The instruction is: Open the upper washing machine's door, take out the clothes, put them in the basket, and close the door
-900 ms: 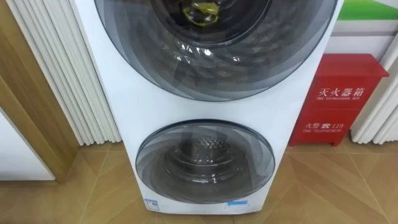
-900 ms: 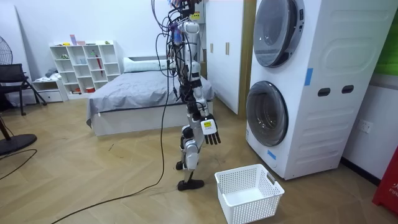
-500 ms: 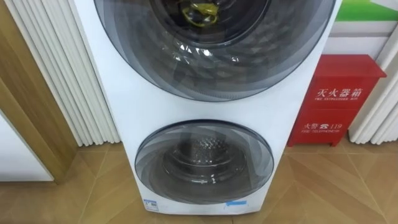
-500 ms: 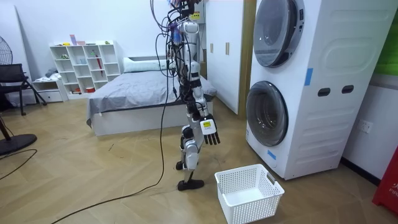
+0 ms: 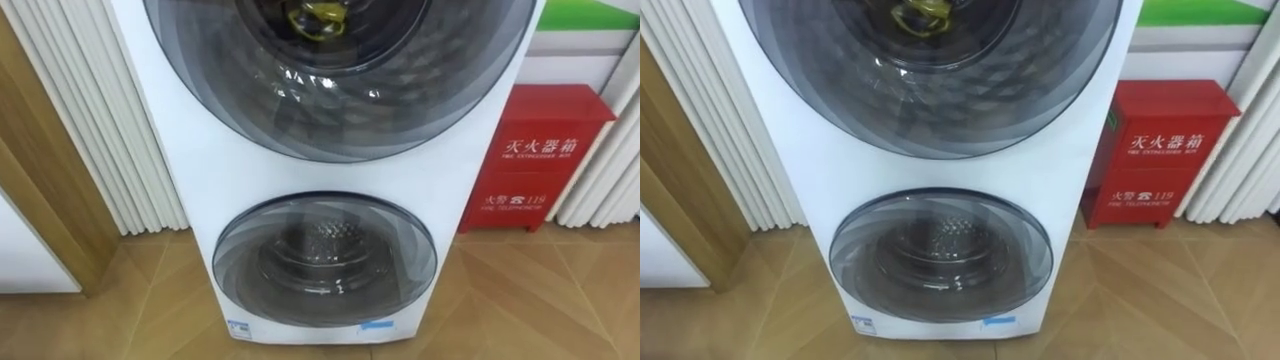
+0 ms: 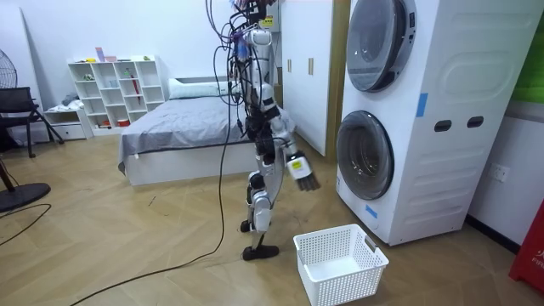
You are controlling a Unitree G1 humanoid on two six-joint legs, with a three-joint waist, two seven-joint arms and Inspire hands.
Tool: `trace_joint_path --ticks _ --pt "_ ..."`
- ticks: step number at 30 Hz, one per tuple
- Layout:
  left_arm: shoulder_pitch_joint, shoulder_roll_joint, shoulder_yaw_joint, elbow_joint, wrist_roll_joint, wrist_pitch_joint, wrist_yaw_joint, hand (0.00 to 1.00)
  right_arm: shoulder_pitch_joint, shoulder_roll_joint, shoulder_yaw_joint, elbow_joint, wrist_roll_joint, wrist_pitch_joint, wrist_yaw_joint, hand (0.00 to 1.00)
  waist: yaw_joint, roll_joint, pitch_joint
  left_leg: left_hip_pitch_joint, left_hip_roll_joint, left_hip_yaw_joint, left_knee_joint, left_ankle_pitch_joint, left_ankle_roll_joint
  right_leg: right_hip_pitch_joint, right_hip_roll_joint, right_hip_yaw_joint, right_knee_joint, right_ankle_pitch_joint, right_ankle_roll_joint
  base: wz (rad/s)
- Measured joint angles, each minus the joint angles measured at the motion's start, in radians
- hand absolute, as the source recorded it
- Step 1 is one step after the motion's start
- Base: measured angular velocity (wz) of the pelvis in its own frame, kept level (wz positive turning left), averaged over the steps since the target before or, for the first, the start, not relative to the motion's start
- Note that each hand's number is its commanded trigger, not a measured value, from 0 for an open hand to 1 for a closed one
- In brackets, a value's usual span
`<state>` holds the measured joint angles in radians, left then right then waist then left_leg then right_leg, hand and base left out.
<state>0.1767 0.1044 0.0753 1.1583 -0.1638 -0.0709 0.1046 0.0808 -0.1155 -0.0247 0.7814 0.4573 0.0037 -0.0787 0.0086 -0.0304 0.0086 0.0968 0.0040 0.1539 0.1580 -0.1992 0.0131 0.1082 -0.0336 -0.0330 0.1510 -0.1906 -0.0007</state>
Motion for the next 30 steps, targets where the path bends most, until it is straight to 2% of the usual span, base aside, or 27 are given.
trace_joint_path --ticks 1,2,3,4,6,8,11,16,17,21,23,28,30 --pt "0.000 0.004 -0.003 -0.001 0.001 0.005 -0.002 0.00 -0.013 -0.003 0.001 -0.127 0.009 -0.001 -0.017 0.00 -0.001 0.005 -0.0016 -0.001 0.000 0.000 0.004 0.000 0.000 0.001 0.000 0.001 -0.001 0.000 0.000 0.00" --pt "0.002 0.008 -0.004 -0.003 0.000 0.013 -0.007 0.00 -0.038 -0.008 0.001 -0.223 0.009 -0.003 -0.024 0.00 -0.001 -0.002 0.0030 -0.001 0.000 0.000 0.005 0.000 0.000 0.001 0.000 0.000 -0.001 0.000 0.000 0.00" --pt "0.001 0.010 -0.004 -0.004 0.000 0.017 -0.007 0.00 -0.053 -0.010 0.000 -0.262 0.010 -0.007 -0.031 0.00 -0.001 0.008 -0.0007 0.000 0.000 0.000 0.006 0.000 0.000 0.002 0.000 -0.001 -0.001 0.000 0.000 0.00" --pt "0.000 0.013 -0.005 -0.004 0.000 0.023 -0.007 0.00 -0.084 -0.012 0.001 -0.326 0.011 -0.012 -0.046 0.00 0.000 -0.002 0.0010 0.000 0.000 -0.001 0.006 0.000 0.000 0.002 0.000 -0.002 -0.002 0.000 0.000 0.04" --pt "-0.001 0.021 -0.009 -0.008 0.001 0.028 -0.007 0.00 -0.118 -0.014 0.001 -0.422 0.012 -0.014 -0.067 0.00 0.002 -0.004 0.0033 -0.001 0.000 -0.003 0.006 0.000 0.000 0.001 0.000 -0.003 -0.002 -0.001 0.000 0.05" --pt "0.014 0.035 -0.009 -0.012 0.002 0.036 -0.008 0.00 -0.148 -0.018 0.001 -0.514 0.014 -0.016 -0.088 0.00 0.002 -0.012 0.0008 -0.003 0.000 -0.008 0.005 0.000 0.000 0.004 0.001 -0.005 -0.001 0.000 0.000 0.06" --pt "0.019 0.044 -0.010 -0.027 0.022 0.065 -0.009 0.00 -0.182 -0.044 0.001 -0.536 0.047 -0.020 -0.101 0.00 0.001 -0.018 -0.0036 -0.012 0.000 -0.022 0.007 0.000 0.000 0.001 0.000 -0.029 0.004 0.000 0.000 0.15" --pt "0.016 0.040 -0.010 -0.044 0.049 0.076 -0.020 0.00 -0.277 -0.101 -0.003 -0.576 0.145 -0.014 -0.138 0.00 0.018 -0.010 -0.0059 -0.031 0.002 -0.026 0.011 0.001 0.001 -0.019 -0.001 -0.042 0.020 0.000 0.000 0.02" --pt "0.016 0.041 -0.012 -0.045 0.047 0.078 -0.022 0.00 -0.313 -0.121 -0.003 -0.577 0.144 -0.013 -0.146 0.00 0.022 -0.010 -0.0059 -0.030 0.002 -0.030 0.011 0.001 0.001 -0.019 -0.001 -0.051 0.019 0.000 0.000 0.00" --pt "0.015 0.044 -0.011 -0.045 0.048 0.094 -0.022 0.00 -0.419 -0.151 -0.001 -0.578 0.140 -0.013 -0.161 0.00 0.026 -0.013 -0.0038 -0.021 0.003 -0.034 0.010 0.001 0.001 -0.011 -0.001 -0.065 0.017 0.000 0.000 0.03" --pt "0.012 0.052 -0.013 -0.045 0.049 0.094 -0.021 0.00 -0.464 -0.174 -0.001 -0.577 0.134 -0.013 -0.173 0.00 0.026 -0.022 0.0000 -0.021 0.002 -0.049 0.009 0.001 0.000 -0.006 -0.001 -0.082 0.017 0.000 0.000 0.16" --pt "0.021 0.066 -0.020 -0.047 0.048 0.100 -0.020 0.00 -0.476 -0.182 -0.009 -0.572 0.135 -0.010 -0.209 0.00 0.033 -0.045 0.0040 -0.024 0.001 -0.064 0.010 0.001 0.000 -0.003 -0.002 -0.106 0.017 0.000 0.000 0.09" --pt "0.026 0.068 -0.017 -0.063 0.049 0.109 -0.020 0.00 -0.481 -0.184 -0.015 -0.572 0.135 0.000 -0.211 0.00 0.035 -0.049 0.0028 -0.027 0.001 -0.064 0.010 0.001 0.000 -0.006 -0.002 -0.106 0.018 0.000 0.000 0.00"
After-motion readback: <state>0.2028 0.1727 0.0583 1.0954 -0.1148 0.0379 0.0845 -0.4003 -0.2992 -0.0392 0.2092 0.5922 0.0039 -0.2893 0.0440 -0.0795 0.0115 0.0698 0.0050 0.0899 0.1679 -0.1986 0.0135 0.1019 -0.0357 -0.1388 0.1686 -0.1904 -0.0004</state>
